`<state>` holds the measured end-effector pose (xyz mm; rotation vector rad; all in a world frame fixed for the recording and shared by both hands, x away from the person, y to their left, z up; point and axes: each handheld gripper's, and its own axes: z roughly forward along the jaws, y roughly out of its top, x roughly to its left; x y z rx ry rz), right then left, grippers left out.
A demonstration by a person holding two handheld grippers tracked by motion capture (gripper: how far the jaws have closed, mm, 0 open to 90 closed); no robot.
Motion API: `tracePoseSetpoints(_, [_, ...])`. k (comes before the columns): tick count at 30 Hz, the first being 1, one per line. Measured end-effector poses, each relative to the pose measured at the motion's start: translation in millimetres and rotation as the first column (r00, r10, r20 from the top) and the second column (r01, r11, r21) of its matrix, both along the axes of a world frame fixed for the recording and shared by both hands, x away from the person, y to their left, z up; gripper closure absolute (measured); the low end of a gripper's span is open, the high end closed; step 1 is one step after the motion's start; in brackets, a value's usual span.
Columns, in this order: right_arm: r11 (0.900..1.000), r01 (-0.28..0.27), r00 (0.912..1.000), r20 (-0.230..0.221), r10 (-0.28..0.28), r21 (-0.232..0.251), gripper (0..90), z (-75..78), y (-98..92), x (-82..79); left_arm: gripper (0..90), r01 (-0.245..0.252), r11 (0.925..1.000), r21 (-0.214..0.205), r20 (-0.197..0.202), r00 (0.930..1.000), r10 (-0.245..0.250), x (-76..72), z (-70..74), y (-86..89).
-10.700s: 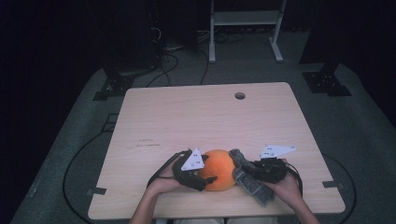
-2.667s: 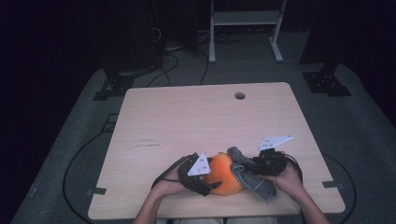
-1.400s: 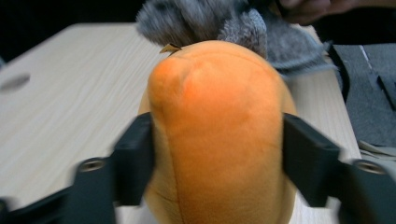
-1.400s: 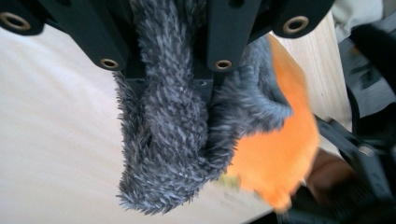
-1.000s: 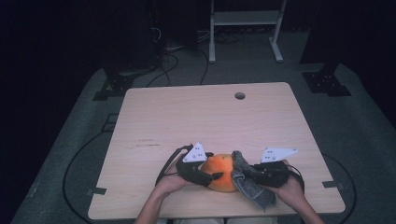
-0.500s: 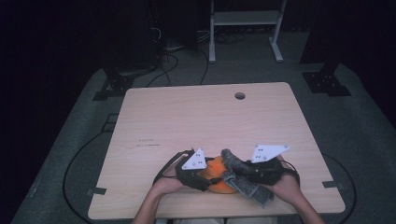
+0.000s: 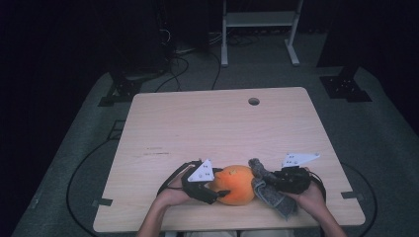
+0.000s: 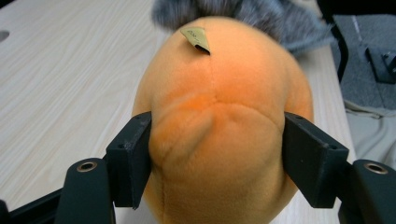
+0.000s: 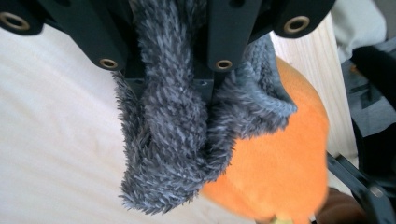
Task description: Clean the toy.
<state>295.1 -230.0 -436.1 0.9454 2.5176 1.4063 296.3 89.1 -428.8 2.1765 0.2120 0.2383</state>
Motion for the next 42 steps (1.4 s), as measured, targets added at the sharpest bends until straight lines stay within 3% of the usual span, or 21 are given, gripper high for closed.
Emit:
tracePoseSetpoints(4, [0.9980, -0.016, 0.9996, 0.025, 0.015, 0.061, 75.0, 8.0, 8.0, 0.7, 30.2, 0.011, 0.9993, 0.035, 0.010, 0.9999, -0.011, -1.7, 0.6, 1.8])
tracePoseSetpoints(6, [0.9961, -0.021, 0.9997, 0.012, 0.020, 0.086, 74.9, 6.2, 12.6, 3.4, 29.7, 0.011, 0.9988, 0.047, 0.007, 0.9999, -0.012, -1.6, 0.6, 3.8])
tracePoseSetpoints(9, [0.9938, -0.020, 0.9996, -0.017, 0.022, 0.109, 74.8, -0.2, 12.2, 8.0, 29.5, 0.008, 0.9996, 0.029, -0.007, 0.9999, -0.008, -1.1, -1.3, 6.0])
tracePoseSetpoints(12, [0.9965, -0.001, 0.9988, -0.048, 0.005, 0.084, 74.7, -8.4, 8.7, 9.2, 29.5, 0.020, 0.9992, 0.034, -0.001, 0.9998, -0.020, -1.2, -1.3, 4.4])
tracePoseSetpoints(16, [0.9994, 0.033, 0.9963, -0.079, -0.033, -0.002, 74.7, -16.6, 2.3, 7.8, 29.4, 0.029, 0.9983, 0.051, 0.001, 0.9996, -0.029, -3.1, -0.1, 5.1])
tracePoseSetpoints(17, [0.9994, 0.034, 0.9963, -0.079, -0.034, 0.001, 74.7, -15.7, 1.6, 7.5, 29.3, 0.033, 0.9977, 0.060, 0.007, 0.9994, -0.034, -3.8, 0.4, 4.6])
tracePoseSetpoints(19, [0.9976, 0.036, 0.9976, -0.060, -0.033, 0.060, 74.7, -6.2, 1.0, 7.0, 28.9, 0.041, 0.9970, 0.066, 0.014, 0.9990, -0.042, -4.7, 0.8, 2.6])
tracePoseSetpoints(21, [0.9896, 0.012, 0.9995, -0.031, -0.008, 0.143, 74.5, 6.6, 3.3, 5.2, 28.6, 0.044, 0.9969, 0.065, 0.012, 0.9989, -0.045, -4.4, 0.5, 1.7])
tracePoseSetpoints(23, [0.9812, -0.027, 0.9995, -0.012, 0.029, 0.191, 74.5, 13.7, 8.1, 2.4, 28.6, 0.045, 0.9971, 0.061, 0.012, 0.9989, -0.046, -4.6, -0.1, 2.0])
tracePoseSetpoints(26, [0.9907, -0.025, 0.9996, -0.011, 0.027, 0.134, 74.3, 7.5, 14.7, 2.3, 28.2, 0.055, 0.9965, 0.062, 0.011, 0.9984, -0.056, -6.0, -0.7, 2.1])
tracePoseSetpoints(28, [0.9890, 0.003, 0.9991, -0.041, 0.003, 0.148, 74.3, -2.8, 11.0, 6.0, 28.1, 0.053, 0.9969, 0.058, 0.011, 0.9985, -0.053, -5.7, -0.6, 1.3])
tracePoseSetpoints(30, [0.9946, 0.052, 0.9966, -0.068, -0.046, 0.090, 74.5, -13.4, 5.7, 8.2, 28.0, 0.053, 0.9969, 0.057, 0.011, 0.9985, -0.054, -6.1, -0.6, 1.5])
tracePoseSetpoints(33, [0.9974, 0.072, 0.9941, -0.082, -0.072, 0.002, 74.7, -20.8, 1.0, 9.0, 27.7, 0.052, 0.9970, 0.057, 0.009, 0.9986, -0.052, -6.7, -0.7, 3.1])
tracePoseSetpoints(34, [0.9972, 0.075, 0.9946, -0.073, -0.074, 0.005, 74.7, -19.3, 0.2, 8.7, 27.6, 0.052, 0.9970, 0.056, 0.009, 0.9986, -0.053, -6.5, -0.9, 3.3])
tracePoseSetpoints(38, [0.9894, 0.053, 0.9986, -0.009, -0.052, 0.135, 74.7, 5.2, 2.0, 1.0, 27.3, 0.052, 0.9970, 0.057, 0.006, 0.9986, -0.053, -5.4, -1.0, 2.6])
tracePoseSetpoints(40, [0.9816, -0.004, 0.9995, 0.032, -0.002, 0.191, 74.7, 14.7, 5.8, -7.6, 27.1, 0.051, 0.9974, 0.050, 0.007, 0.9986, -0.052, -5.1, -1.5, 2.2])
tracePoseSetpoints(42, [0.9820, -0.029, 0.9989, 0.041, 0.022, 0.187, 74.7, 15.7, 9.5, -11.4, 27.0, 0.049, 0.9976, 0.048, 0.004, 0.9988, -0.050, -4.7, -1.6, 2.6])
